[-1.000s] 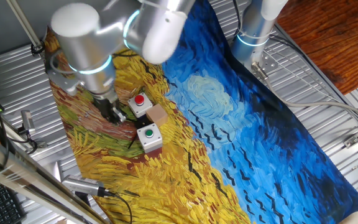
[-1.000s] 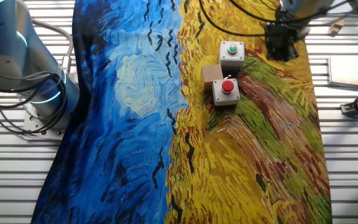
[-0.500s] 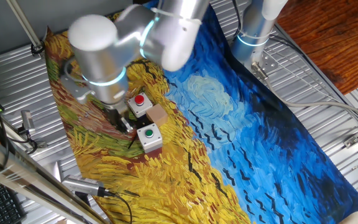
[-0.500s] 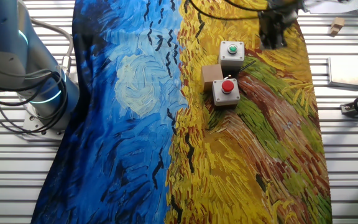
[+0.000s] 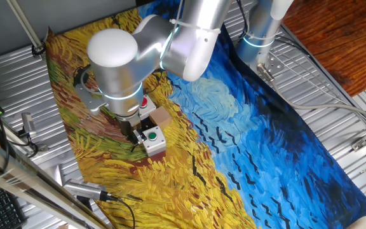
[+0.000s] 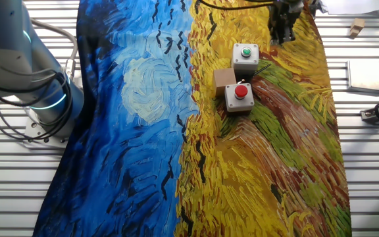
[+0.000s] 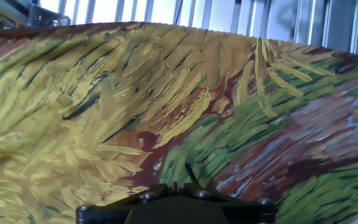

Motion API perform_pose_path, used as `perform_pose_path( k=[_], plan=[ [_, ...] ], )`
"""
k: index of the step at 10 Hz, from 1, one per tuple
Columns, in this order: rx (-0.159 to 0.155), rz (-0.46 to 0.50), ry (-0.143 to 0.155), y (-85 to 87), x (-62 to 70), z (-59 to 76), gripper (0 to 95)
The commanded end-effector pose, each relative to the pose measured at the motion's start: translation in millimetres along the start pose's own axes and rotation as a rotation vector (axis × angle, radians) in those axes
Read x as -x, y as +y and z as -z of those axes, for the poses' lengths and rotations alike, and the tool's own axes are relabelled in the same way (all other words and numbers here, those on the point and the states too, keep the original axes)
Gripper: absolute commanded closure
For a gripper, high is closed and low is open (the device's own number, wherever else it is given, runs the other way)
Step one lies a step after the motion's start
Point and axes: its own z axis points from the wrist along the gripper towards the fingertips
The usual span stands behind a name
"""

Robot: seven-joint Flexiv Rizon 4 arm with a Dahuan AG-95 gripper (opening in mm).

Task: Turn the hands of a clock

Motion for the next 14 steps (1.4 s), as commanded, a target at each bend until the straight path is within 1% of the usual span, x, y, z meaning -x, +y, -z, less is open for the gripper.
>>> perform_pose_path(
  k=[1, 2, 3, 4, 7, 9, 10, 12, 14],
  plan=[
    [0.006, 0.140, 0.015, 0.6, 0.5, -0.2, 95.0],
    [0.006, 0.167, 0.021, 0.6, 0.5, -0.2, 95.0],
    [0.002, 0.179, 0.025, -3.4, 0.4, 1.8, 95.0],
    [0.008, 0.173, 0.022, -3.4, 0.1, 1.7, 95.0],
    [0.009, 0.150, 0.019, 10.5, 3.4, -6.3, 95.0],
    [0.011, 0.174, 0.019, 11.9, 1.8, -20.3, 95.0],
    [0.011, 0.175, 0.019, 12.3, 1.2, -24.0, 95.0],
    [0.012, 0.176, 0.014, 14.3, -1.5, -38.8, 95.0],
    [0.010, 0.176, 0.009, 16.2, -3.2, -48.6, 95.0]
  ],
)
